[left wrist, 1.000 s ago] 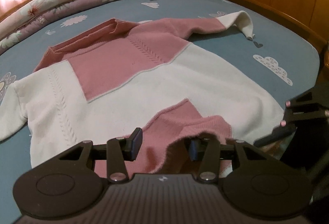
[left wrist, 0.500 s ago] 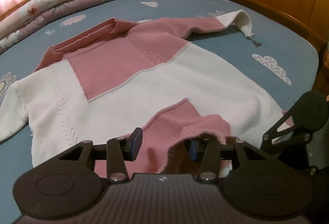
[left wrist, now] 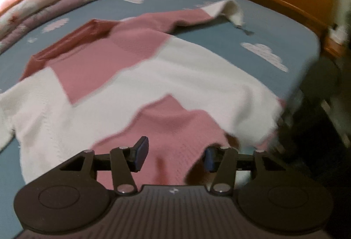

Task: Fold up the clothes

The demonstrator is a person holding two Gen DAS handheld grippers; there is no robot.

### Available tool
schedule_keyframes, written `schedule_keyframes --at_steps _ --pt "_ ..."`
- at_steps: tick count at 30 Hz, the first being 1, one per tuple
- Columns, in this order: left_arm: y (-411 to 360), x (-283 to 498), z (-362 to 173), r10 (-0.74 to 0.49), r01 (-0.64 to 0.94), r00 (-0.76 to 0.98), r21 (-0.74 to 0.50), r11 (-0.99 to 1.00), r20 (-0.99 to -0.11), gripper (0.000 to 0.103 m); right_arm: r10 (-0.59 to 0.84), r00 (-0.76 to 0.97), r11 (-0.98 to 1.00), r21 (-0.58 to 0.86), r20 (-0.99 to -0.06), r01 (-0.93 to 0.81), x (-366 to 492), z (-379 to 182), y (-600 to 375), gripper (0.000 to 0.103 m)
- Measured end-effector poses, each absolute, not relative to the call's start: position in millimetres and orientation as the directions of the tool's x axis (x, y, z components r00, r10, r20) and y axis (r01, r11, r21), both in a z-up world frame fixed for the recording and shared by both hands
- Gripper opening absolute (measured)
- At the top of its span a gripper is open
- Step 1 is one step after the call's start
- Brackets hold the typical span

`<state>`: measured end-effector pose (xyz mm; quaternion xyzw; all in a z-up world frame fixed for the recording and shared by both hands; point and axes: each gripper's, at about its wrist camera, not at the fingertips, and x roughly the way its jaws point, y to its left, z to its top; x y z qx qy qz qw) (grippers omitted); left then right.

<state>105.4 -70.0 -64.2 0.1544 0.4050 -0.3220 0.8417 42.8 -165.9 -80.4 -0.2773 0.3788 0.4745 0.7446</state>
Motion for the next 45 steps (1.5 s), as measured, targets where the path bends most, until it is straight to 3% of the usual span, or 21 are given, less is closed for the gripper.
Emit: schedule_keyframes --at_steps 4,6,8,12,18,21,27,30,37,45 --pt "-60.5 83.5 -51.9 -0.452 0.688 0.463 -0.012 0.726 -0.763 0.054 0.485 0.282 0.522 0.015 -0.828 -0.853 59.9 -93.3 -170.5 0.028" --pt "-50.3 75.3 -42.6 -0.463 0.674 0.488 -0.018 0.739 -0.74 0.062 0.477 0.272 0.543 0.038 -0.836 -0.839 59.5 -100.6 -173.2 0.029" --pt "-38.4 69.1 -34.6 -0.468 0.659 0.515 -0.017 0.752 -0.718 0.065 0.48 0.288 0.554 0.032 -0.829 -0.832 53.3 -100.6 -178.9 0.039" --pt "-12.7 77.3 -41.7 -0.407 0.569 0.558 -0.024 0.822 -0.724 0.069 0.49 0.369 0.623 0.021 -0.79 -0.782 49.8 -86.4 -196.0 0.043" --pt "3.3 101.4 -81.9 -0.217 0.384 0.56 0.019 0.923 -0.8 0.064 0.377 0.505 0.734 -0.081 -0.776 -0.674 59.3 -93.3 -200.2 0.043" --pt "22.1 100.4 -77.2 -0.177 0.302 0.61 0.021 0.953 -0.772 0.063 0.356 0.533 0.779 -0.071 -0.767 -0.623 57.4 -97.7 -200.4 0.059" --pt "88.4 117.4 -71.8 -0.052 0.019 0.634 -0.052 0.998 -0.771 0.046 0.342 0.58 0.89 0.058 -0.74 -0.452 49.7 -99.7 -228.0 0.059" --pt "105.1 124.9 -80.4 -0.097 -0.016 0.62 -0.135 0.991 -0.779 0.045 0.345 0.582 0.915 0.127 -0.736 -0.383 49.6 -102.7 -235.9 0.059" --pt "110.0 147.1 -86.9 -0.178 0.023 0.63 -0.211 0.977 -0.756 0.046 0.33 0.609 0.928 0.129 -0.721 -0.35 45.2 -94.4 -247.1 0.06" --pt "143.5 202.0 -81.5 -0.337 0.004 0.679 -0.456 0.89 -0.652 0.049 0.311 0.626 0.946 0.168 -0.715 -0.278 51.1 -91.6 -261.0 0.061"
